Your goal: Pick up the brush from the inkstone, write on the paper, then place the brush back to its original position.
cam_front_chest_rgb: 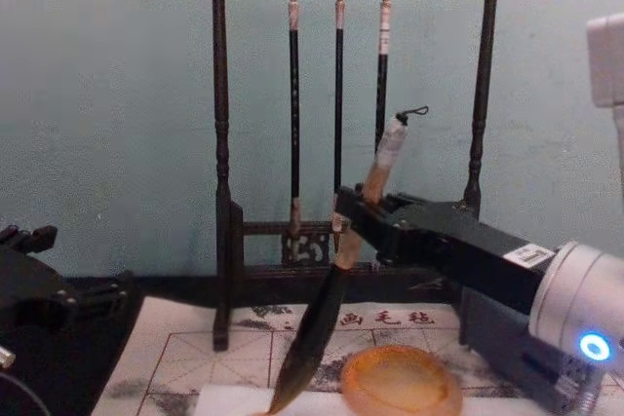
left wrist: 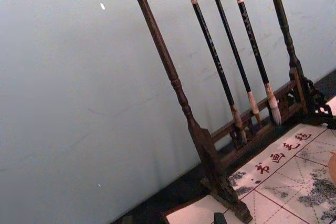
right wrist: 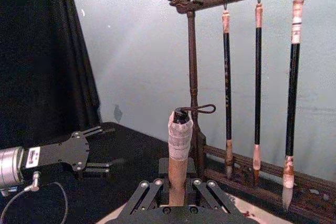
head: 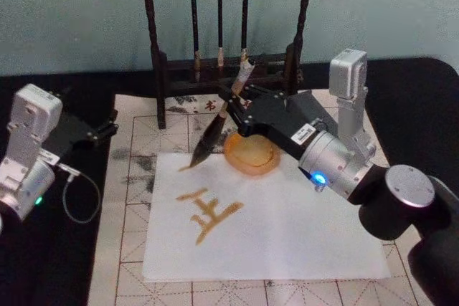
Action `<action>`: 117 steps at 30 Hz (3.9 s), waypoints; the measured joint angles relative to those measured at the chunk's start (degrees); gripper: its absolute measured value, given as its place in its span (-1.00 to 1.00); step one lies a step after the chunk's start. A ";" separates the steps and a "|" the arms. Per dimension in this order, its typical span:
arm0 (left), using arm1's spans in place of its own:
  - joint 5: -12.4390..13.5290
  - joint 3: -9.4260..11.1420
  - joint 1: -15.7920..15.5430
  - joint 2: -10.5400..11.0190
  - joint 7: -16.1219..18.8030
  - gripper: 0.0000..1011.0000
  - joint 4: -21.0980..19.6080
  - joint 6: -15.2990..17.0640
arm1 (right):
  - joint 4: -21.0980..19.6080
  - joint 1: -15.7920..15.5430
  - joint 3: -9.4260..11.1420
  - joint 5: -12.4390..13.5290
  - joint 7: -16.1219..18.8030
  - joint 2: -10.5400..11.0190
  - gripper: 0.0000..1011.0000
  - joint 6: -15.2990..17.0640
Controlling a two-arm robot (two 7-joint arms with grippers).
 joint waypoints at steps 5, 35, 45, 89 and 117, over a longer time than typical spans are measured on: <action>0.00 0.00 0.00 0.00 0.00 0.98 0.00 0.00 | -0.80 -0.49 0.46 -0.28 0.00 0.49 -0.64 -0.30; 0.00 0.00 0.00 0.00 0.00 0.98 0.00 0.00 | -11.74 -4.79 8.15 12.51 -1.92 4.03 -0.64 7.24; 0.00 0.00 0.00 0.00 0.00 0.98 0.00 0.00 | -12.32 -4.87 12.17 20.94 -6.66 4.89 -0.64 14.18; 0.00 0.00 0.00 0.00 0.00 0.98 0.00 0.00 | -2.20 -0.66 11.07 34.06 -19.44 4.22 -0.64 22.18; 0.00 0.00 0.00 0.00 0.00 0.98 0.00 0.00 | 1.50 1.43 8.97 39.73 -22.69 4.59 -0.64 22.85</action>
